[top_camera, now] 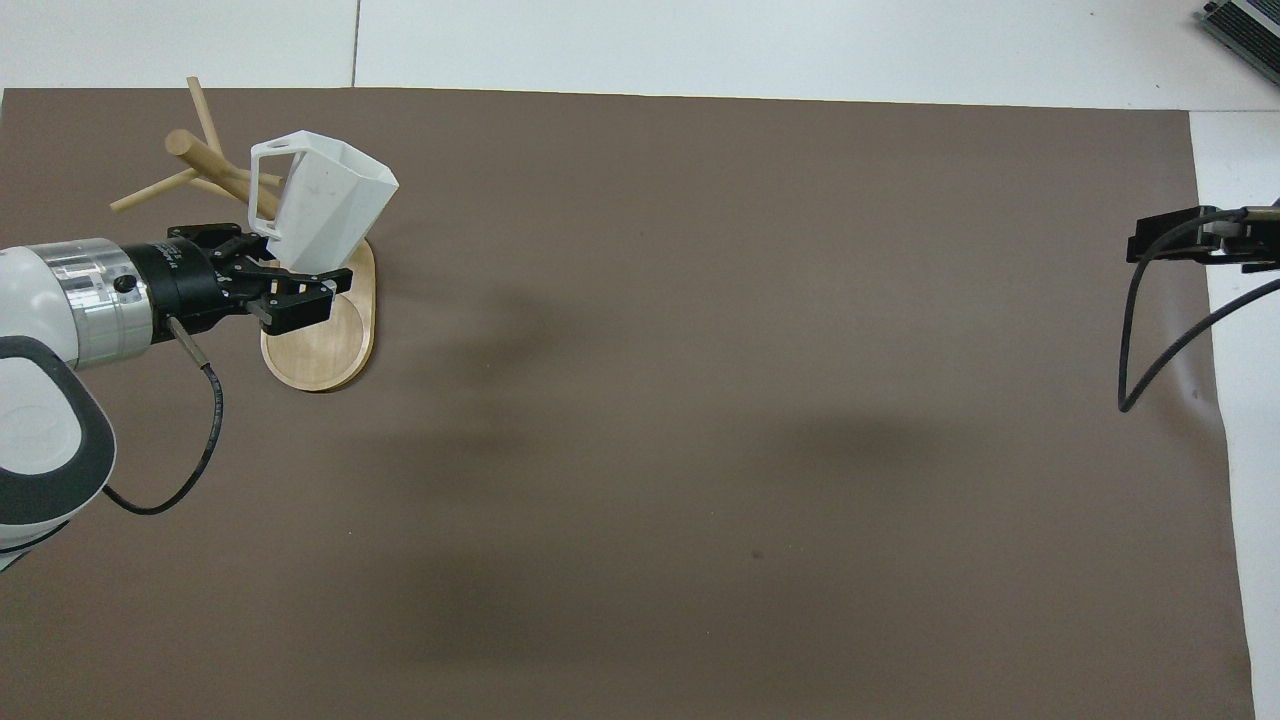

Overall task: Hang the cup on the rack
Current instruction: 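Move the cup with the left gripper onto a peg of the mug tree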

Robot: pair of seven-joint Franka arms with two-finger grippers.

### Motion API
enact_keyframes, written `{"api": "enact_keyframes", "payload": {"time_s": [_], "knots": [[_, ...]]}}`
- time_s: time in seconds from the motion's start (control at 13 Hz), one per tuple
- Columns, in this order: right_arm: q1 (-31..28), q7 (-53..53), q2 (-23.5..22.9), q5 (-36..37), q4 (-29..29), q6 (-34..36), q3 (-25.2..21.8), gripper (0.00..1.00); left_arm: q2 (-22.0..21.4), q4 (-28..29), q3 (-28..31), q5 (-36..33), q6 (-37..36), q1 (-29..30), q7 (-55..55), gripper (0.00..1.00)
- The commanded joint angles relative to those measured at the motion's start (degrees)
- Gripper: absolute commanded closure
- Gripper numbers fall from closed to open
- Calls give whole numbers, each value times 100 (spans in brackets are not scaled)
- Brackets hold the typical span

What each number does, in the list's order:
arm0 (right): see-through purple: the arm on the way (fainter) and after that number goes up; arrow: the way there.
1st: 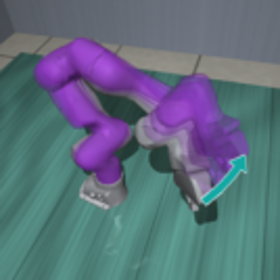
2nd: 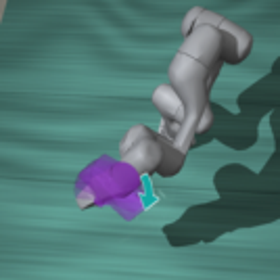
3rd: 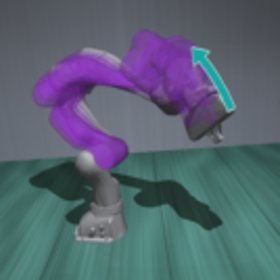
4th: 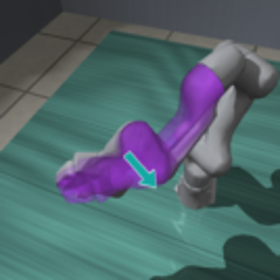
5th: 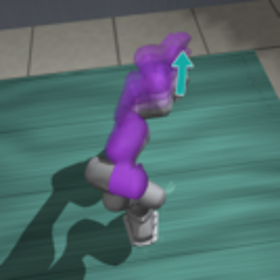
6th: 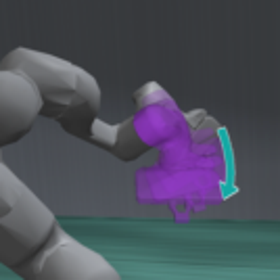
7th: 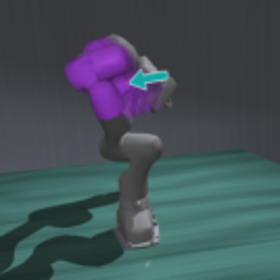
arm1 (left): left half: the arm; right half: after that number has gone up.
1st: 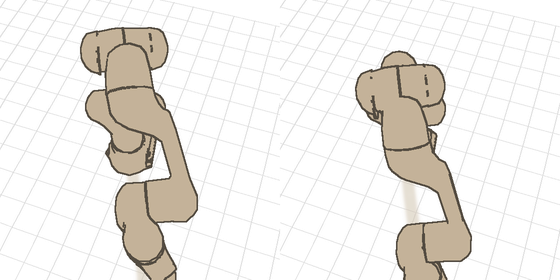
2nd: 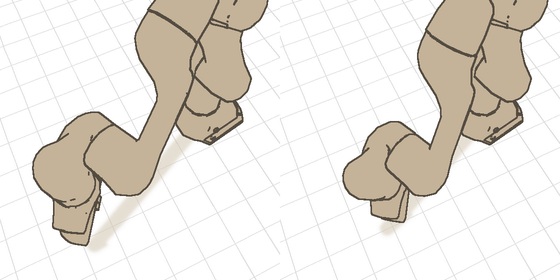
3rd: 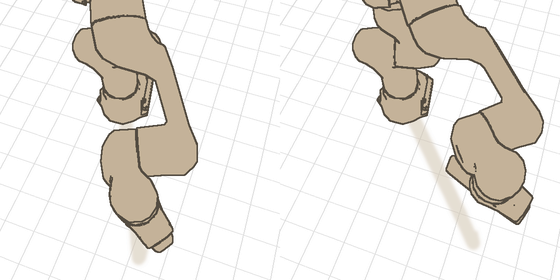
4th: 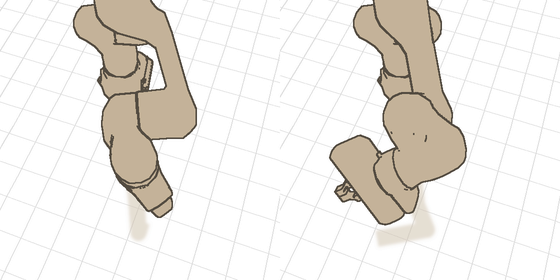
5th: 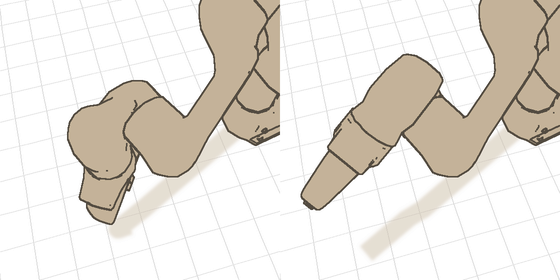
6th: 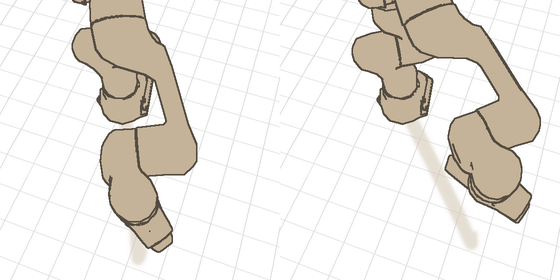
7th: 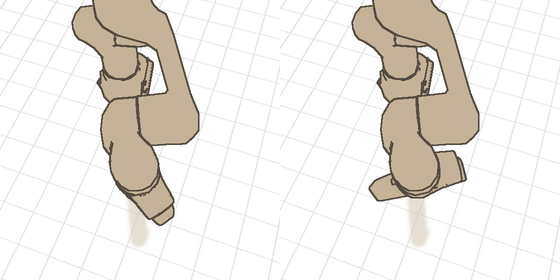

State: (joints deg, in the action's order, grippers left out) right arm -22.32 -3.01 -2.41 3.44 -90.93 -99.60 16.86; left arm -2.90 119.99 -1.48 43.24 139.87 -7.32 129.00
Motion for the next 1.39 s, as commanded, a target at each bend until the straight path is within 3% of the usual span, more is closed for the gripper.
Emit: {"api": "enact_keyframes", "payload": {"time_s": [0.0, 0.46, 1.31], "knots": [[-79, -165, 48, -98, 76, 536, 10, 0, 79, 139, 33, 0, 382, -191, 116, 100], [-44, -148, 83, -106, 50, 802, -16, 0, 307, 165, 34, -88, 883, -226, 116, 100], [0, -139, 171, -98, -91, 784, 28, 0, 370, 253, 69, -96, 981, -129, 274, 100]]}}
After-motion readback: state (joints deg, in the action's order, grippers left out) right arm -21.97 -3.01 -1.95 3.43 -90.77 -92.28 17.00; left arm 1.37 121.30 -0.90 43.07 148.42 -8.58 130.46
